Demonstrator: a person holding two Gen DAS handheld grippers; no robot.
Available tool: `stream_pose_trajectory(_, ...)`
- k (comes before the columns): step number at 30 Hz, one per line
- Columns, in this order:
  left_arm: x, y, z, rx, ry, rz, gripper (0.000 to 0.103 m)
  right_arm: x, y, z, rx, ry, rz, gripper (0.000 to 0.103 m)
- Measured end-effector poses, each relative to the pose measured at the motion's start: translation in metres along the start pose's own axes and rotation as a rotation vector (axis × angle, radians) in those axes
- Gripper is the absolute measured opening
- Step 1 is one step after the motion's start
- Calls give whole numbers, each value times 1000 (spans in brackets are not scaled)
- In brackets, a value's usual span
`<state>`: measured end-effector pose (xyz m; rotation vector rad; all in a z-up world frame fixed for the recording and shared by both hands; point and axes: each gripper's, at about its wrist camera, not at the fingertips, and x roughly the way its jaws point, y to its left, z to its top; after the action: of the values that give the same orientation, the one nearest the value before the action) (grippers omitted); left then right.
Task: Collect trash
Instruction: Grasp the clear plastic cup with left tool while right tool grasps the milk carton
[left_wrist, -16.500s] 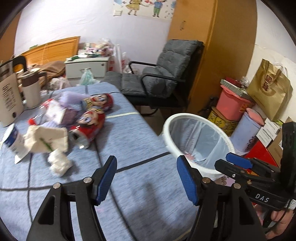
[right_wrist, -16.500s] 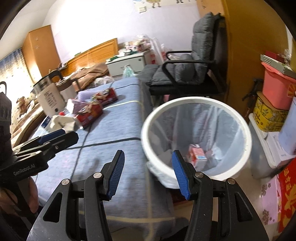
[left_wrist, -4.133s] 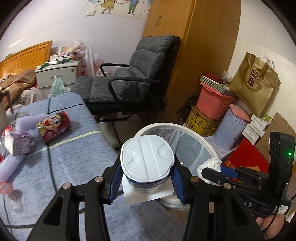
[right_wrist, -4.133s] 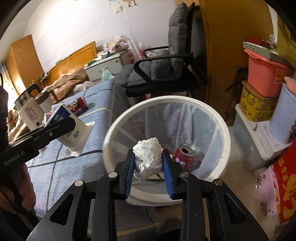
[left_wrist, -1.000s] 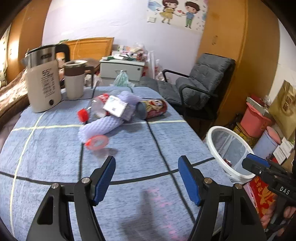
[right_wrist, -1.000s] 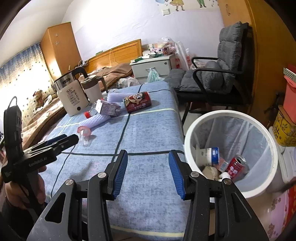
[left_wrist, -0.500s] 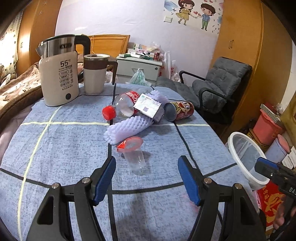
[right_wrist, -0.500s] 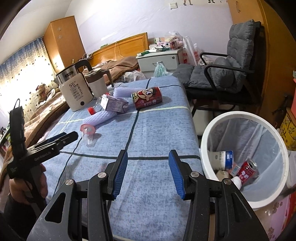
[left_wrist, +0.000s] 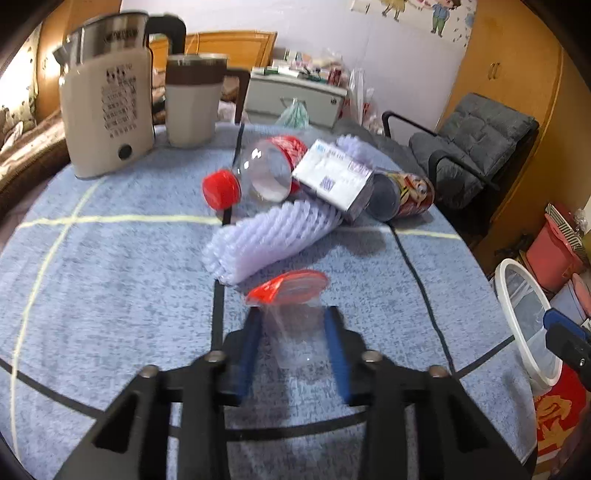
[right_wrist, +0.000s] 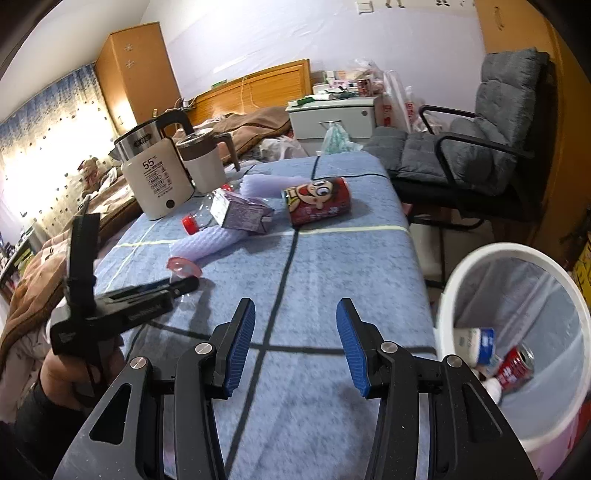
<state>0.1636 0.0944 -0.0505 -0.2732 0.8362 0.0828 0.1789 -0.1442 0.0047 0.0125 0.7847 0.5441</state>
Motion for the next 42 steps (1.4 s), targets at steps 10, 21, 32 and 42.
stream_pose_trajectory(10,-25,8,-1,23,-67,-38,30,35,29,30,-60,0,43,47)
stream_pose_trajectory(21,-47,45,6,-13,-119,-57,30,91,80,62,-254,-15,-10,54)
stream_pose_trajectory(32,-38,72,3,-63,-107,-96,30,144,117,57,-594,-24,-209,54)
stream_pose_trajectory(42,-32,78,2,-77,-97,-131,30,157,118,66,-637,-36,-261,44)
